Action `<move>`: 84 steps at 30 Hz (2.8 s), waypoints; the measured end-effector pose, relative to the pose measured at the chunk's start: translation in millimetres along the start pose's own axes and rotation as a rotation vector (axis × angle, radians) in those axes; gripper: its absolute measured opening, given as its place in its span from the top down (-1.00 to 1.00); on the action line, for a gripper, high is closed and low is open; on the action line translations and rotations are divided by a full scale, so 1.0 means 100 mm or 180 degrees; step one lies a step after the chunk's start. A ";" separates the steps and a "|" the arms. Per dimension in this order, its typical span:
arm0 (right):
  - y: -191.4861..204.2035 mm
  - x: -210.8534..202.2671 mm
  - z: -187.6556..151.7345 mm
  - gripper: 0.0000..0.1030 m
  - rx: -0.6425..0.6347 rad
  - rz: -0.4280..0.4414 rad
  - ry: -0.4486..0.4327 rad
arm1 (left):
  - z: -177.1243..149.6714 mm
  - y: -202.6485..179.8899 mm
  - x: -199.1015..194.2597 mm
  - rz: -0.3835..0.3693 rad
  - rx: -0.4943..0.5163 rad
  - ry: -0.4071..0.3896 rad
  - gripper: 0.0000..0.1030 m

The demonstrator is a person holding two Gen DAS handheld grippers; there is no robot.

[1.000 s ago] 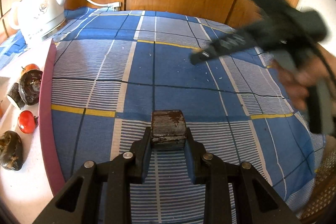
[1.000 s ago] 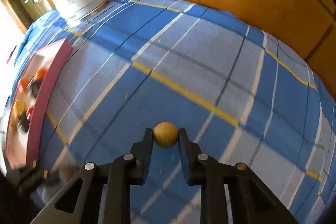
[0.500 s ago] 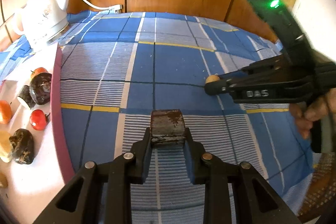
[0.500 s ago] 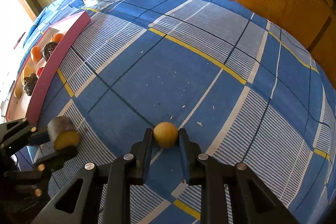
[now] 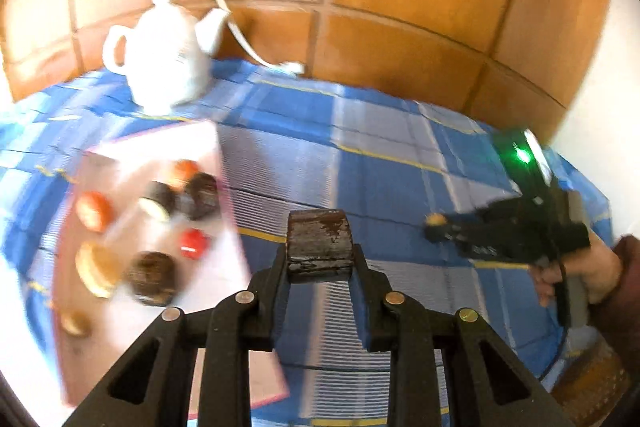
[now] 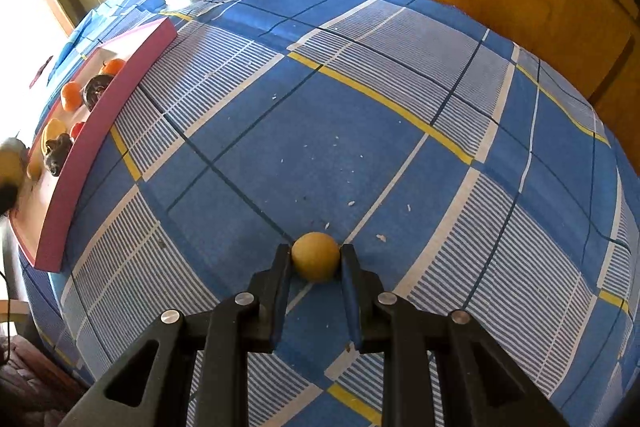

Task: Organize fruits
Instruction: 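Carry the log piece into the tray and open the left tool while the right tool holds the ball, then carry the small yellow ball into the tray and open the right tool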

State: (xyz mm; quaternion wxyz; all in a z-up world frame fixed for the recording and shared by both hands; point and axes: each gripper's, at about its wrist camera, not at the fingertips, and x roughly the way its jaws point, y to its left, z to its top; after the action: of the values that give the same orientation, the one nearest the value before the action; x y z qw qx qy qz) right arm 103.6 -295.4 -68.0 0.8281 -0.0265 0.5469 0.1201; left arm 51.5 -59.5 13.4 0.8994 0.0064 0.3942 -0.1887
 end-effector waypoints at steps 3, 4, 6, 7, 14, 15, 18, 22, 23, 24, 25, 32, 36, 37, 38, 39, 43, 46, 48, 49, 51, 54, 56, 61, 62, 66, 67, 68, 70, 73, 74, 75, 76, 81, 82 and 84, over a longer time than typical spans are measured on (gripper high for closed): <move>0.00 0.01 0.01 0.52 0.0002 0.0020 0.0000 | 0.02 0.18 -0.14 0.0163 -0.0100 -0.0115 0.47; 0.01 0.02 0.01 0.52 0.0001 0.0024 -0.0004 | 0.03 0.23 -0.17 0.0222 -0.0122 -0.0145 0.47; 0.02 0.02 0.01 0.52 -0.0027 0.0010 -0.0011 | 0.04 0.33 -0.27 0.0323 -0.0154 -0.0221 0.47; 0.04 0.03 0.01 0.52 -0.0058 -0.0009 -0.0019 | 0.04 0.37 -0.30 0.0355 -0.0166 -0.0245 0.46; 0.08 0.02 -0.01 0.52 -0.0115 -0.0054 -0.0072 | 0.02 0.54 -0.40 0.0477 -0.0231 -0.0295 0.46; 0.08 0.02 -0.02 0.52 -0.0126 -0.0064 -0.0082 | 0.01 0.56 -0.40 0.0476 -0.0247 -0.0285 0.46; 0.08 0.02 -0.03 0.52 -0.0141 -0.0072 -0.0097 | 0.00 0.59 -0.39 0.0487 -0.0271 -0.0266 0.46; 0.08 0.01 -0.03 0.52 -0.0148 -0.0073 -0.0106 | -0.02 0.60 -0.37 0.0491 -0.0286 -0.0246 0.46; 0.08 0.02 -0.03 0.52 -0.0154 -0.0077 -0.0106 | -0.02 0.61 -0.35 0.0490 -0.0292 -0.0234 0.46; 0.09 0.02 -0.03 0.52 -0.0161 -0.0081 -0.0106 | -0.03 0.61 -0.35 0.0492 -0.0295 -0.0227 0.46; 0.09 0.02 -0.03 0.52 -0.0166 -0.0084 -0.0106 | -0.03 0.62 -0.34 0.0492 -0.0295 -0.0218 0.46; 0.09 0.02 -0.03 0.53 -0.0207 -0.0095 -0.0106 | -0.06 0.64 -0.28 0.0499 -0.0319 -0.0158 0.46; 0.10 0.02 -0.02 0.53 -0.0225 -0.0103 -0.0106 | -0.08 0.66 -0.25 0.0508 -0.0328 -0.0119 0.46; 0.10 0.02 -0.03 0.53 -0.0227 -0.0104 -0.0106 | -0.09 0.67 -0.24 0.0503 -0.0340 -0.0106 0.46; 0.10 0.02 -0.03 0.53 -0.0229 -0.0103 -0.0106 | -0.10 0.69 -0.23 0.0500 -0.0353 -0.0088 0.46; 0.10 0.02 -0.03 0.53 -0.0230 -0.0103 -0.0106 | -0.12 0.71 -0.22 0.0493 -0.0366 -0.0070 0.46; 0.10 0.02 -0.03 0.53 -0.0231 -0.0113 -0.0106 | -0.14 0.84 -0.20 0.0438 -0.0504 -0.0029 0.46; 0.10 0.02 -0.03 0.53 -0.0235 -0.0121 -0.0103 | -0.07 1.02 -0.20 0.0394 -0.0645 -0.0070 0.46; 0.10 0.02 -0.03 0.53 -0.0236 -0.0127 -0.0099 | 0.00 1.16 -0.19 0.0409 -0.0733 -0.0104 0.47; 0.11 0.02 -0.03 0.53 -0.0238 -0.0129 -0.0097 | 0.03 1.21 -0.18 0.0423 -0.0757 -0.0118 0.47; 0.11 0.02 -0.02 0.53 -0.0240 -0.0133 -0.0095 | 0.11 1.32 -0.12 0.0460 -0.0787 -0.0112 0.47; 0.11 0.02 -0.02 0.53 -0.0242 -0.0135 -0.0093 | 0.19 1.43 0.00 0.0466 -0.0795 -0.0058 0.46; 0.11 0.02 -0.02 0.53 -0.0241 -0.0136 -0.0092 | 0.23 1.48 0.09 0.0462 -0.0804 -0.0016 0.47; 0.11 0.02 -0.03 0.53 -0.0240 -0.0137 -0.0092 | 0.34 1.54 0.37 0.0464 -0.0731 0.0058 0.40; 0.11 0.02 -0.03 0.53 -0.0242 -0.0136 -0.0092 | 0.35 1.56 0.42 0.0485 -0.0751 0.0080 0.32; 0.10 0.03 -0.02 0.53 -0.0235 -0.0132 -0.0093 | 0.33 1.58 0.43 0.0655 -0.0741 0.0044 0.17; 0.10 0.03 -0.02 0.53 -0.0236 -0.0132 -0.0092 | 0.32 1.57 0.41 0.0682 -0.0718 0.0038 0.17; 0.10 0.03 -0.02 0.53 -0.0239 -0.0134 -0.0098 | 0.30 1.56 0.39 0.0702 -0.0710 0.0034 0.17; 0.10 0.03 -0.02 0.53 -0.0243 -0.0138 -0.0100 | 0.25 1.54 0.35 0.0739 -0.0726 0.0021 0.17; 0.10 0.03 -0.02 0.53 -0.0250 -0.0147 -0.0102 | 0.16 1.47 0.28 0.0901 -0.0728 0.0022 0.17; 0.10 0.03 -0.03 0.53 -0.0250 -0.0149 -0.0102 | 0.12 1.45 0.26 0.0939 -0.0730 0.0029 0.17; 0.10 0.03 -0.03 0.53 -0.0252 -0.0151 -0.0103 | 0.10 1.44 0.25 0.0945 -0.0737 0.0035 0.17; 0.10 0.03 -0.03 0.53 -0.0256 -0.0155 -0.0103 | 0.08 1.43 0.24 0.0937 -0.0747 0.0039 0.17; 0.12 0.02 -0.03 0.53 -0.0264 -0.0176 -0.0104 | 0.00 1.35 0.15 0.0908 -0.0765 0.0039 0.12; 0.12 0.02 -0.03 0.53 -0.0264 -0.0179 -0.0104 | -0.01 1.34 0.14 0.0900 -0.0764 0.0035 0.12; 0.12 0.02 -0.03 0.53 -0.0268 -0.0189 -0.0104 | -0.03 1.30 0.10 0.0894 -0.0746 0.0022 0.11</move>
State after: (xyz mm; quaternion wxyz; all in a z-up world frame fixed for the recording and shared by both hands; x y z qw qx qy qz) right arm 99.0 -283.6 -70.4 0.8383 -0.0756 0.5267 0.1188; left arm 100.7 57.8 -13.5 0.9101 -0.0428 0.4118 -0.0140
